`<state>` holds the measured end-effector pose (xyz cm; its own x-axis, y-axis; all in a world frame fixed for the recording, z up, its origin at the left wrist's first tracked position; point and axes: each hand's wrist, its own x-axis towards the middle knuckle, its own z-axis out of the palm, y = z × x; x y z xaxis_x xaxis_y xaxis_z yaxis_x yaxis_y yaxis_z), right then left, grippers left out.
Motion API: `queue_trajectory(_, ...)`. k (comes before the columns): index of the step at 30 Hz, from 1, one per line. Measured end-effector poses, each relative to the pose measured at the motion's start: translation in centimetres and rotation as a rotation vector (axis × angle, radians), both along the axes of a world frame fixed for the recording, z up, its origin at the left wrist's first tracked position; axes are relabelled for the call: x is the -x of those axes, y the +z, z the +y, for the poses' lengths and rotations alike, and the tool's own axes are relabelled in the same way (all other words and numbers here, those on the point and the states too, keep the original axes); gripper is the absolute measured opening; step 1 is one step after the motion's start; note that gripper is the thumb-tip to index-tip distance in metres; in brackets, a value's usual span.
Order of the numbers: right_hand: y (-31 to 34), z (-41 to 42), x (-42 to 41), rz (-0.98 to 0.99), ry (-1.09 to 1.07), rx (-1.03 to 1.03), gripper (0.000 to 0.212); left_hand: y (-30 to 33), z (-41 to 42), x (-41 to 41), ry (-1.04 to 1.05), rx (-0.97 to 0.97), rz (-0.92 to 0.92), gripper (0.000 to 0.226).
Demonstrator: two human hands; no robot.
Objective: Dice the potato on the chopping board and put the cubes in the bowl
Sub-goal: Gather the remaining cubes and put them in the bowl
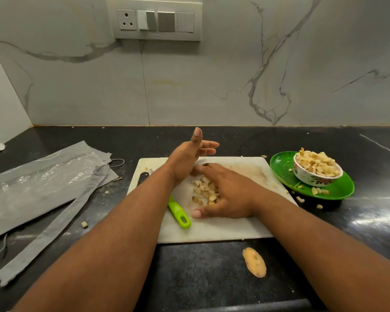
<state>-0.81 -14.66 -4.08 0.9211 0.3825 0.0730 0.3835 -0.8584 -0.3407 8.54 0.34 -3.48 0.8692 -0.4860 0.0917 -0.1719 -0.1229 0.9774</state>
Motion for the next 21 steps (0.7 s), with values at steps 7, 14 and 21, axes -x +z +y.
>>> queue_trajectory(7,-0.4,1.8,-1.0,-0.121,0.118,-0.07,0.021,0.0,0.0,0.3,0.002,0.041,0.007,0.093)
queue_trajectory(14,-0.5,2.1,-1.4,-0.203,0.101,-0.06,0.009,-0.2,-0.1,0.0,0.038,0.038,-0.001,0.079)
queue_trajectory(21,0.4,2.6,-1.4,-0.321,0.11,0.121,0.024,0.0,0.2,0.2,0.047,0.013,-0.029,0.079)
